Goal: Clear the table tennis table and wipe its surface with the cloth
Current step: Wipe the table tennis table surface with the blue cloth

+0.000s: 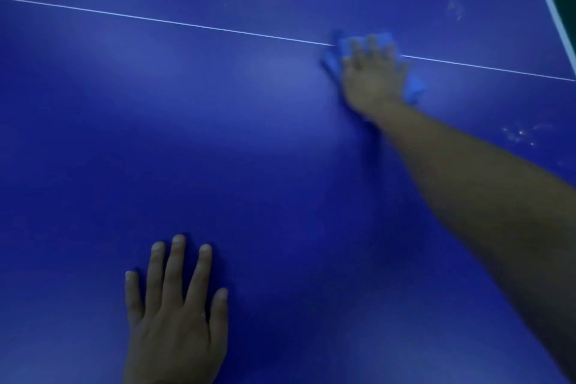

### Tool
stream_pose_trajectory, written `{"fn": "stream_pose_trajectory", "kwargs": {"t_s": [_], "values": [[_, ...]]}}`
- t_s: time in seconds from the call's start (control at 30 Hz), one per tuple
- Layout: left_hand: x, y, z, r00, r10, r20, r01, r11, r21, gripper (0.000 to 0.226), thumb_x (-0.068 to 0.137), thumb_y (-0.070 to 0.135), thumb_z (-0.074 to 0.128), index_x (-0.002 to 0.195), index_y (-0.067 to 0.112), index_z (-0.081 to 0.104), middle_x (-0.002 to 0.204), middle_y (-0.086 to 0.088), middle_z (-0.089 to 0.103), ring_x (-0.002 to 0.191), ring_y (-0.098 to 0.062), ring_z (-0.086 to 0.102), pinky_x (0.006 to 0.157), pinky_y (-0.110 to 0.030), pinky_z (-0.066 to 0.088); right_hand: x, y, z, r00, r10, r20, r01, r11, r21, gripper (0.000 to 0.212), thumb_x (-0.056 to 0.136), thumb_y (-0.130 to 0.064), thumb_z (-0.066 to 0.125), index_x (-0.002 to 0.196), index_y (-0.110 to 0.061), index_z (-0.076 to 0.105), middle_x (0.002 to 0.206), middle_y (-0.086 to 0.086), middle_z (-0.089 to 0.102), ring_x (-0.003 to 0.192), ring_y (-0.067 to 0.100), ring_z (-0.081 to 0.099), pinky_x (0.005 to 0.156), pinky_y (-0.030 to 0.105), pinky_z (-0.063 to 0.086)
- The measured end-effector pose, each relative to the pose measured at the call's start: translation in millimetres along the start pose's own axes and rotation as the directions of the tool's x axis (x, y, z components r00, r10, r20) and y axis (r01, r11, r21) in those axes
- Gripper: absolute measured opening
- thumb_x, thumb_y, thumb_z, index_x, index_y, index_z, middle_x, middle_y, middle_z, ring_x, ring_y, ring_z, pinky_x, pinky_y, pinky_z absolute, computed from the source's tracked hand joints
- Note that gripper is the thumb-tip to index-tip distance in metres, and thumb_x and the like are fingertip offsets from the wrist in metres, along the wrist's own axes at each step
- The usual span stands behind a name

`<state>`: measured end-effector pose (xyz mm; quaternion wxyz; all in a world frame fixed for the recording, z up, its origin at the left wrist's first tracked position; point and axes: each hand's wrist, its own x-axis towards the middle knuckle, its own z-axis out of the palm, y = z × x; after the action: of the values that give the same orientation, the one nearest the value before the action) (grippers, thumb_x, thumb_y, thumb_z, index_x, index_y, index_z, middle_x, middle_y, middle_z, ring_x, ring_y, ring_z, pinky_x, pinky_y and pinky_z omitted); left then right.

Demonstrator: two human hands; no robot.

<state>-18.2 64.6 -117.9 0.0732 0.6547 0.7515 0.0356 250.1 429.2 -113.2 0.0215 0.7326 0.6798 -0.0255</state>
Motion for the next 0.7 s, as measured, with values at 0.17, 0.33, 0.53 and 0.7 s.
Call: {"fn": "stream_pose_trajectory", "kwargs": {"t_s": [0.17, 0.33, 0.53, 0.7], "values": [[0.8, 1.9, -2.2, 1.0, 0.005, 0.005, -0.005, 1.0, -0.007, 0.068, 0.099, 0.057, 0.015, 0.146, 0.016, 0.042, 0.157, -0.014, 0.033, 0.147, -0.036, 0.025, 0.118, -0.061, 0.011, -0.6, 125.1, -14.4, 0.837, 0.541, 0.083, -0.547, 0.824, 0.148, 0.059, 0.102, -0.051, 0.014, 0.158, -0.033, 0.014, 0.167, -0.001, 0.006, 0.153, 0.032, 0.001, 0.117, 0.065, 0.002], [-0.6, 3.4, 0.1, 1.0, -0.007, -0.014, 0.006, 1.0, -0.016, 0.073, 0.098, 0.06, 0.013, 0.143, 0.014, 0.047, 0.157, -0.014, 0.034, 0.147, -0.035, 0.026, 0.117, -0.059, 0.011, -17.7, 30.5, -8.5, 0.976, 0.218, 0.029, -0.22, 0.967, 0.126, 0.056, 0.105, -0.049, 0.018, 0.159, -0.032, 0.016, 0.167, 0.0, 0.008, 0.153, 0.034, 0.004, 0.118, 0.065, 0.004], [0.9, 5.1, 1.5, 1.0, -0.025, -0.017, 0.024, 1.0, -0.017, 0.072, 0.097, 0.06, 0.018, 0.144, 0.014, 0.047, 0.157, -0.014, 0.033, 0.148, -0.034, 0.023, 0.119, -0.053, 0.005, -16.8, 11.0, -3.2, 0.982, -0.19, 0.021, 0.19, 0.982, -0.003, 0.055, 0.105, -0.05, 0.021, 0.157, -0.034, 0.019, 0.167, -0.003, 0.013, 0.152, 0.03, 0.01, 0.118, 0.06, 0.01], [0.3, 1.4, 1.8, 1.0, 0.002, 0.007, -0.002, 1.0, -0.011, 0.065, 0.093, 0.049, 0.033, 0.148, 0.017, 0.04, 0.161, -0.01, 0.026, 0.151, -0.029, 0.014, 0.122, -0.047, -0.004, -14.5, 151.8, -12.2, 0.906, 0.421, 0.051, -0.424, 0.896, 0.132, 0.057, 0.104, -0.051, 0.017, 0.158, -0.035, 0.014, 0.167, -0.004, 0.005, 0.153, 0.031, 0.002, 0.118, 0.064, 0.003]]}}
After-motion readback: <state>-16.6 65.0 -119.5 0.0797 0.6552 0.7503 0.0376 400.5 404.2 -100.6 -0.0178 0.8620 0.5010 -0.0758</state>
